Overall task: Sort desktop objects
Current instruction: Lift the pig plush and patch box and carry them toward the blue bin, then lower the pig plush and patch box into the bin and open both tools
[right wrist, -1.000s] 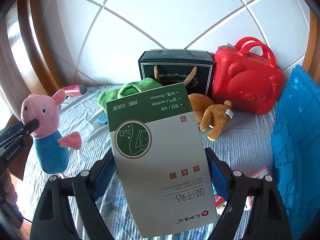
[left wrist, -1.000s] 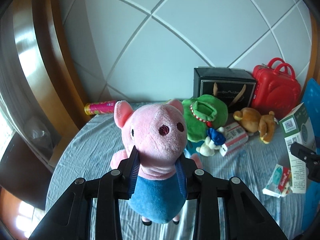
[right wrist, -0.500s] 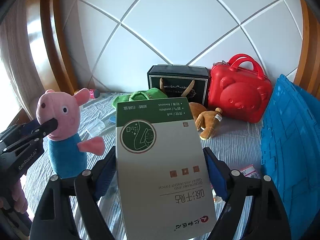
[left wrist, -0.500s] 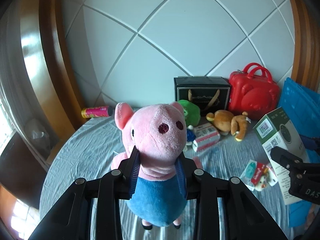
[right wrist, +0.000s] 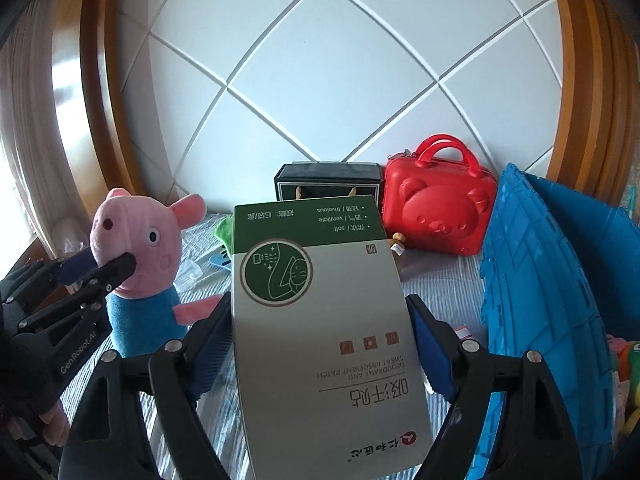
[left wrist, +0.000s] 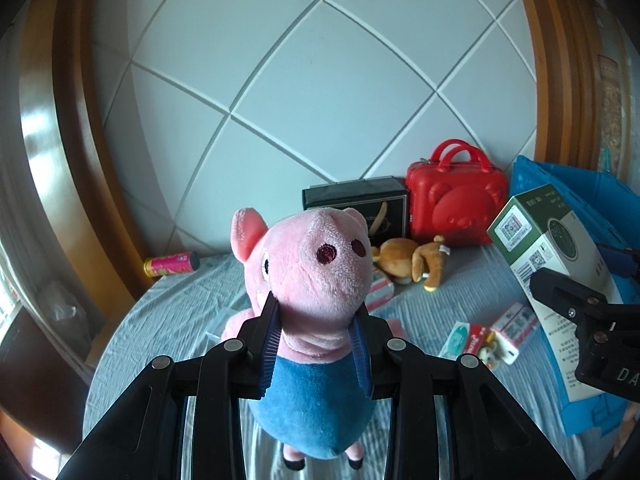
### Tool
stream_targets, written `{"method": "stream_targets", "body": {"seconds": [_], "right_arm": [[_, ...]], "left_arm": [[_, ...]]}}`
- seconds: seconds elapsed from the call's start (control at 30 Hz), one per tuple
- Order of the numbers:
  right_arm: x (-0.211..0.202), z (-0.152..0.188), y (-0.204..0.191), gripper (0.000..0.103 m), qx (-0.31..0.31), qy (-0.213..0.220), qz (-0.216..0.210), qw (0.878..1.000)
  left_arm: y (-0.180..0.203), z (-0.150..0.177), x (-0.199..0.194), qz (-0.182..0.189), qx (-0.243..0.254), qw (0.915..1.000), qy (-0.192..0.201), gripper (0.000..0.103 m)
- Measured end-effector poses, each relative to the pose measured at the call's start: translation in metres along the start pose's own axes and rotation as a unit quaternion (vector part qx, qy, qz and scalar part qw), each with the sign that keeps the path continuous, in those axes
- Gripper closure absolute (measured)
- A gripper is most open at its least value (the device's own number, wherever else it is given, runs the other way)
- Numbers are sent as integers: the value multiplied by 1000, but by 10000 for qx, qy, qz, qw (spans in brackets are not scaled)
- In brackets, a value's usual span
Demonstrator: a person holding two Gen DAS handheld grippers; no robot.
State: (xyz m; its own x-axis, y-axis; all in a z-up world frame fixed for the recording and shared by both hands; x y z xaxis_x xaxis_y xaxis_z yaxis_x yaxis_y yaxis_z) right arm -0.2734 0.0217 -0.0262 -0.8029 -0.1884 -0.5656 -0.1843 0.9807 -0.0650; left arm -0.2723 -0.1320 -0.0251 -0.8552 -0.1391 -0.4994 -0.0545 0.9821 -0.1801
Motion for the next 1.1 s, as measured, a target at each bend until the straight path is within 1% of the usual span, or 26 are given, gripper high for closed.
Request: {"method": "stream_targets", "body": {"seconds": [0.13,0.27,0.33,0.47,0.57,0.63,0.73,0.83,0.9,1.0,1.1], "right_arm": [[-32,-14,26,21,125,298,320,9990],[-72,-31,68,21,320,659,661,9951],[-96,-40,93,21,346,820,875,9922],[-146,-50,158,21,415,1066,1294,9850],[-180,-54,212,21,482,1182,1566,9794],[-200,-53,247,21,538,1149,1693,9774],[-222,-49,296,21,582,966,1927,9747],[-239,-33,340,21,709,802,2064,9726],[-247,-21,363,21,788,678,2104,9721],[-247,-4,390,21,845,503,2104,9727],[-240,11,406,21,827,387,2052,9744]], "left_arm": [[35,-27,-20,202,223,9991,297,72],[87,-62,-47,480,416,9956,691,72],[120,-83,-65,646,468,9925,929,72],[194,-127,-108,955,532,9835,1439,72],[252,-156,-142,1227,496,9767,1689,72],[290,-171,-160,1456,498,9730,1721,72],[344,-182,-179,1791,483,9694,1607,72],[390,-177,-179,2026,543,9694,1273,72],[409,-164,-171,2032,610,9717,1039,72],[437,-146,-159,2039,711,9740,686,72],[464,-128,-147,2033,803,9752,353,72]]}}
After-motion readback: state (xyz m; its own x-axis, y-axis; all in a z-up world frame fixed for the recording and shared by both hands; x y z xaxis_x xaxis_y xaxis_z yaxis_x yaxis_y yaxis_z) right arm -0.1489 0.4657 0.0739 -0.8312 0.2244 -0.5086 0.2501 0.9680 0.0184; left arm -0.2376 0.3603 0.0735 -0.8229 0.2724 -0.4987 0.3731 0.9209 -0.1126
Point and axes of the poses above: each gripper's, at about its wrist camera, not at the fingertips, and x roughly the way its jaws point, y to its right, z to its underside, the point moved 6 cm from there along x, roughly the way its jaws point, and after that the axes turned 4 degrees about -z, right-handed, at the moved point
